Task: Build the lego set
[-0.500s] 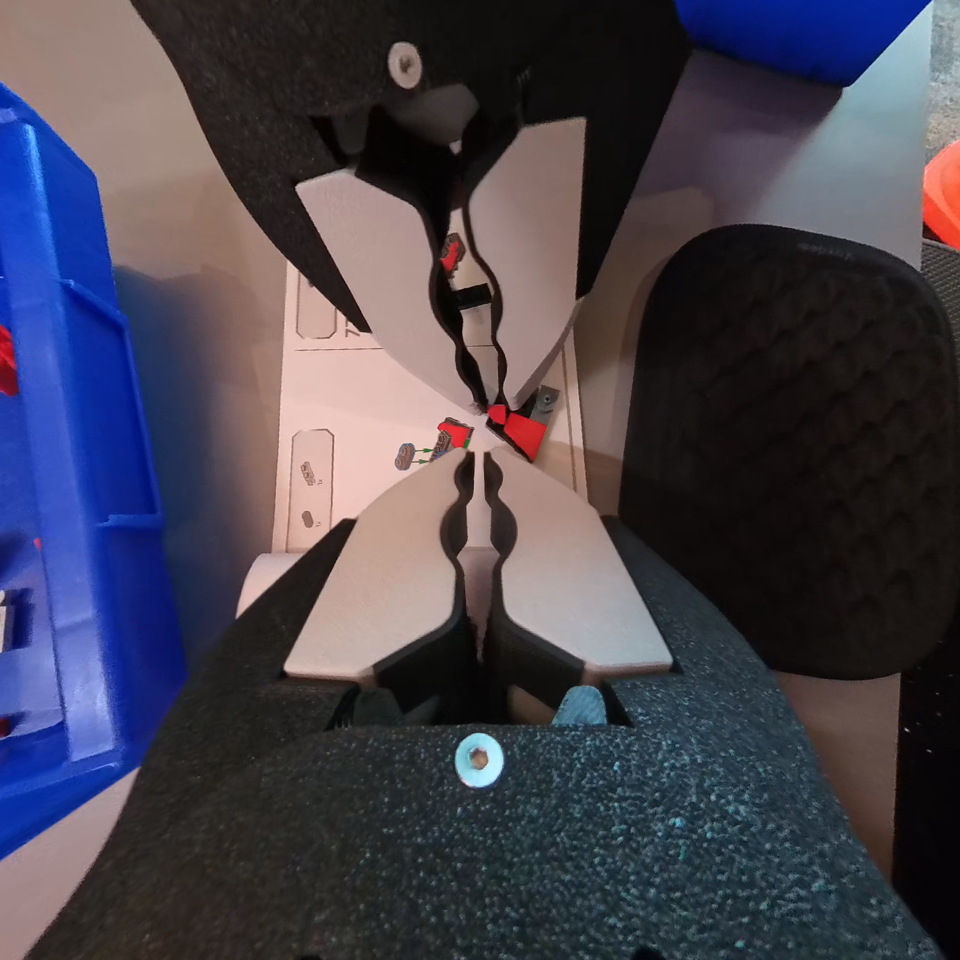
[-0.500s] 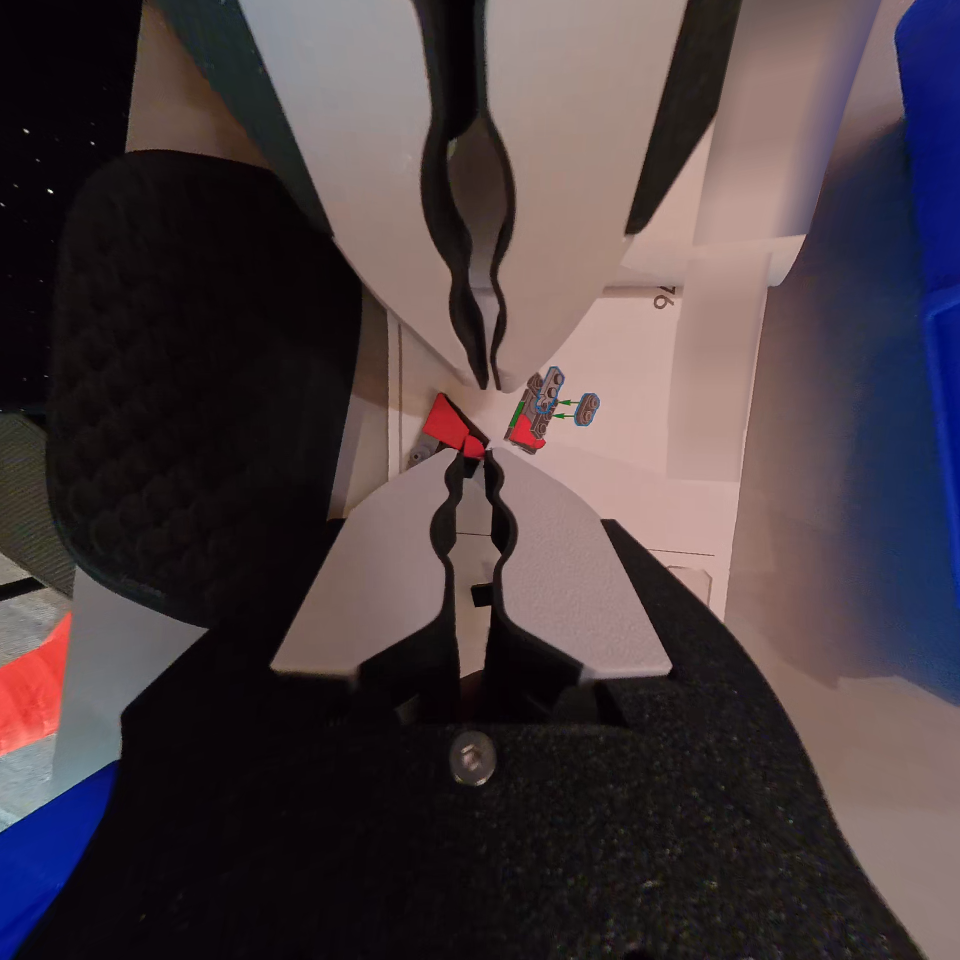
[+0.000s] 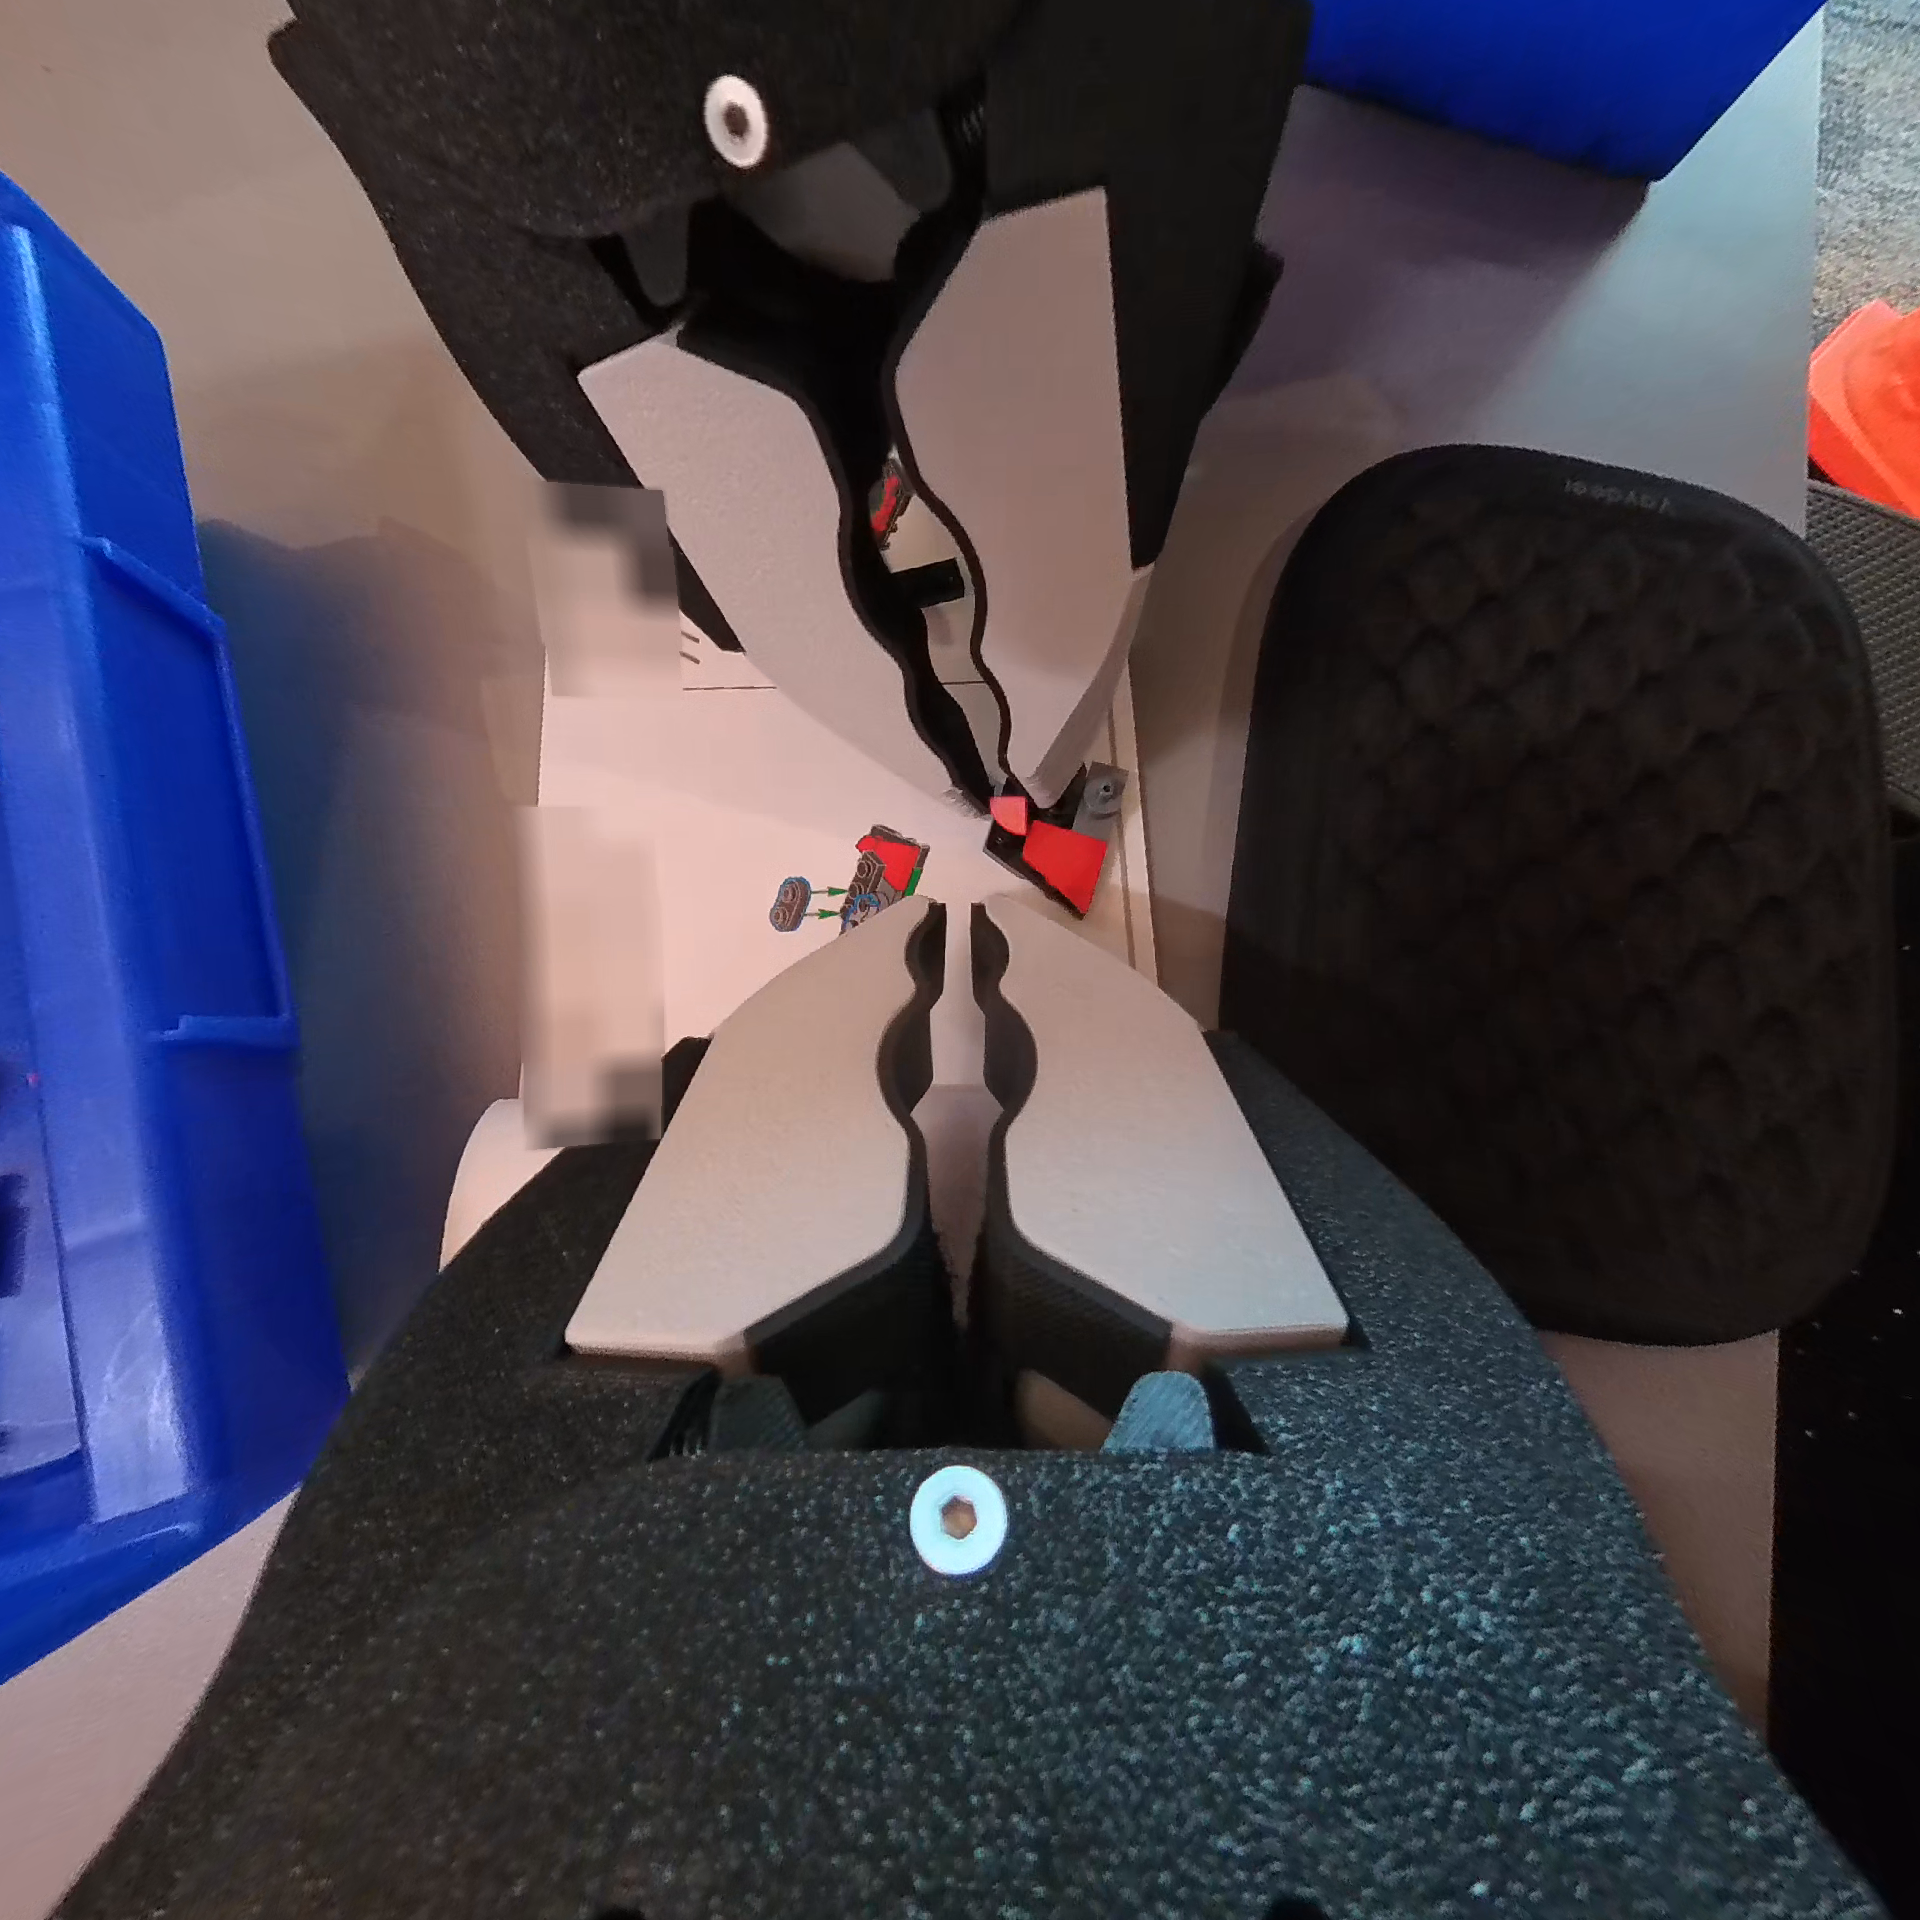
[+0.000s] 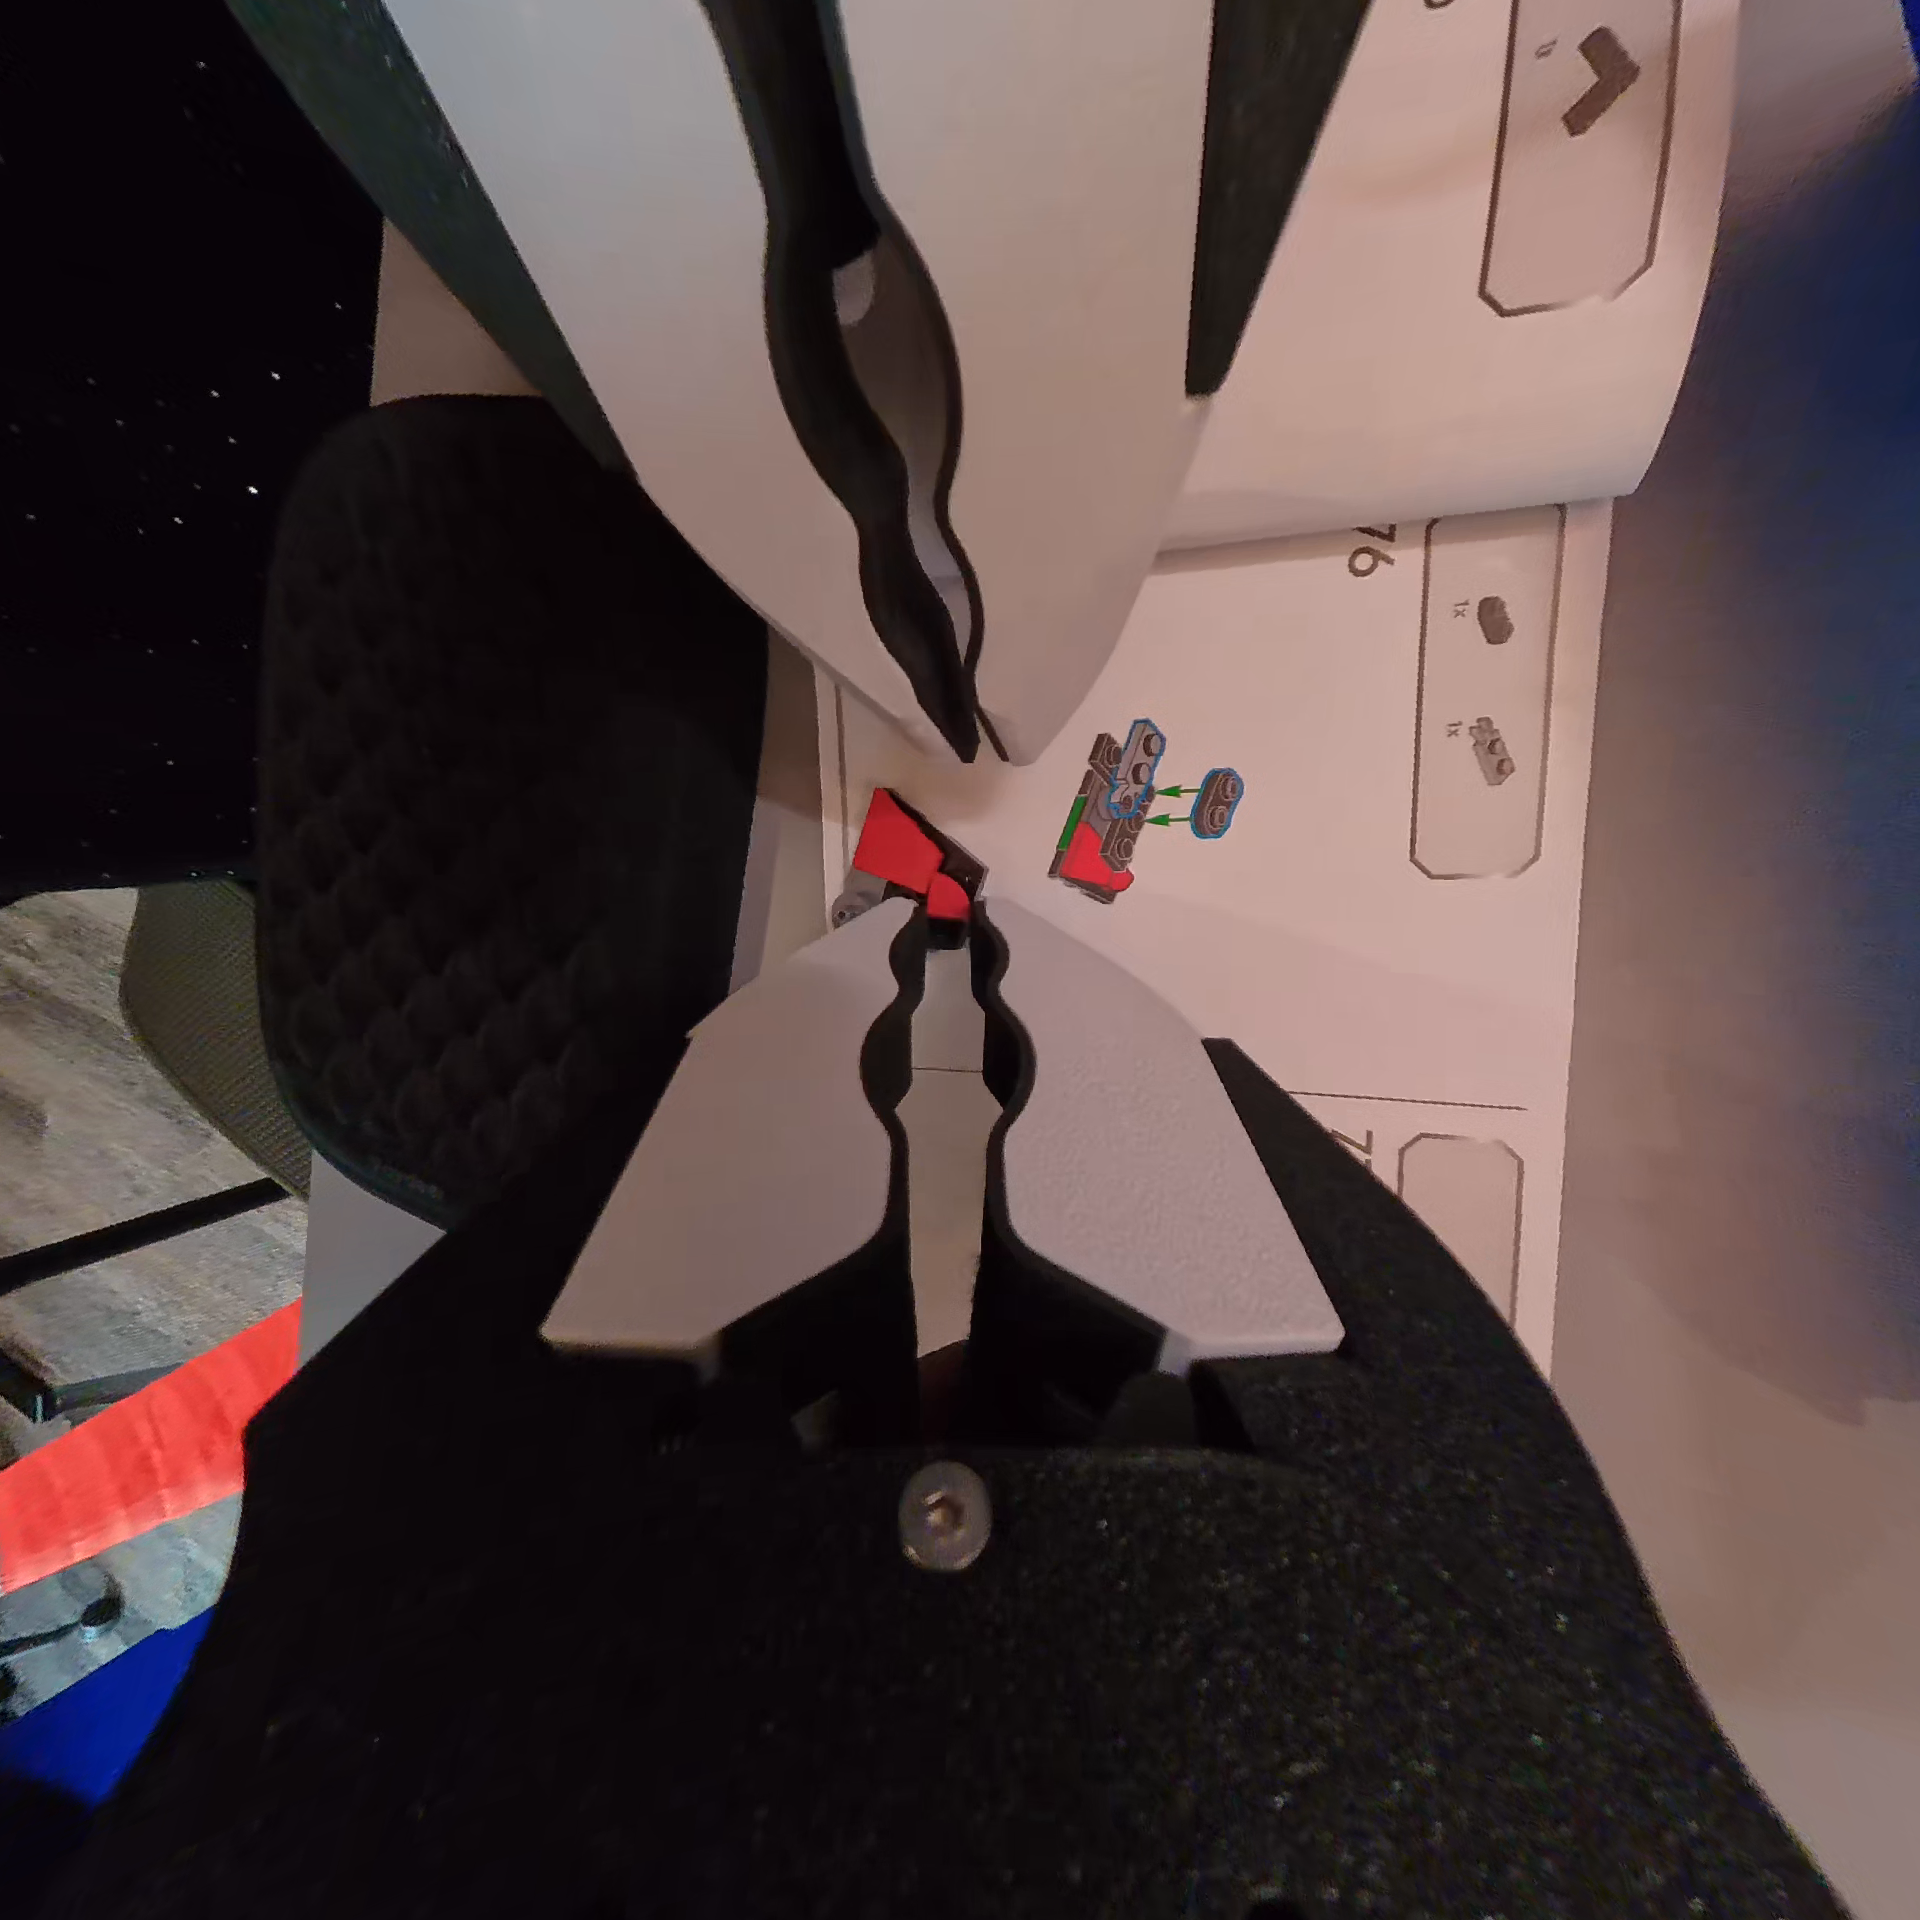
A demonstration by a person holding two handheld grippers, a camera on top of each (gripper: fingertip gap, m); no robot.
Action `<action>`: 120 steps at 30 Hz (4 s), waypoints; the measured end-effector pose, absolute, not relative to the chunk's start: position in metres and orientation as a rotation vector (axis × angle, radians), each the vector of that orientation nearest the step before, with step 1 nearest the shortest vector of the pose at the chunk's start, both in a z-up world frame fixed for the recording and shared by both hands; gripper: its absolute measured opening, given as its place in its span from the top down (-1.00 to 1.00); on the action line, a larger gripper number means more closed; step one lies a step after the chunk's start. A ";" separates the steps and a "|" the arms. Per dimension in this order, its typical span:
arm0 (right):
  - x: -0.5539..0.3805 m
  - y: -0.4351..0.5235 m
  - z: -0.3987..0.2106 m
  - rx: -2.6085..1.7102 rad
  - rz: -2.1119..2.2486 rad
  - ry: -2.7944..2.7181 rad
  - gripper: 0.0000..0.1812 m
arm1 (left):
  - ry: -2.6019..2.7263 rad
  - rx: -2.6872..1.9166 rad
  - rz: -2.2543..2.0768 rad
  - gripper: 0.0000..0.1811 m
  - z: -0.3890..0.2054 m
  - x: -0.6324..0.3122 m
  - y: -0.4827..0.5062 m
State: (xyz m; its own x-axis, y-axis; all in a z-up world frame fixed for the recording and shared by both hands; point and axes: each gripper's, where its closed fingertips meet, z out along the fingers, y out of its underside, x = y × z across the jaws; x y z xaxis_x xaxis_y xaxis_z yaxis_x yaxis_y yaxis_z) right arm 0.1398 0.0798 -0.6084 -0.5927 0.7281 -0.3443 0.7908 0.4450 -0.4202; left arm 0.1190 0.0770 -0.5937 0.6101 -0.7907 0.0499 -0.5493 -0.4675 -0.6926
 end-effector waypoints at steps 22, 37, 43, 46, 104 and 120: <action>0.140 0.076 -0.606 1.452 -0.871 2.457 0.85 | 1.053 -2.177 -0.487 0.96 -0.593 0.117 0.075; 0.137 0.079 -0.606 1.475 -0.886 2.490 1.00 | 1.047 -2.170 -0.459 0.96 -0.592 0.112 0.072; 0.137 0.078 -0.606 1.474 -0.892 2.472 0.98 | 1.056 -2.167 -0.454 0.96 -0.593 0.112 0.070; 0.137 0.078 -0.606 1.486 -0.900 2.452 0.95 | 1.054 -2.161 -0.458 0.96 -0.591 0.112 0.070; 0.134 0.072 -0.600 0.040 -0.122 3.444 0.99 | 0.999 -2.141 -0.508 0.96 -0.586 0.107 0.071; 0.137 0.071 -0.606 -0.003 -0.138 3.348 0.95 | 0.996 -2.143 -0.531 0.96 -0.588 0.107 0.071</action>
State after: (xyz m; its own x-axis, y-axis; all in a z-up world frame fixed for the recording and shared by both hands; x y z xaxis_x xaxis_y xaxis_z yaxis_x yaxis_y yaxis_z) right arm 0.1374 0.0714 -0.6063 -0.9782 0.0067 0.2076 -0.0104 0.9967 -0.0811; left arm 0.1068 0.0713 -0.5881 0.6192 -0.7822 0.0691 -0.4930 -0.4557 -0.7411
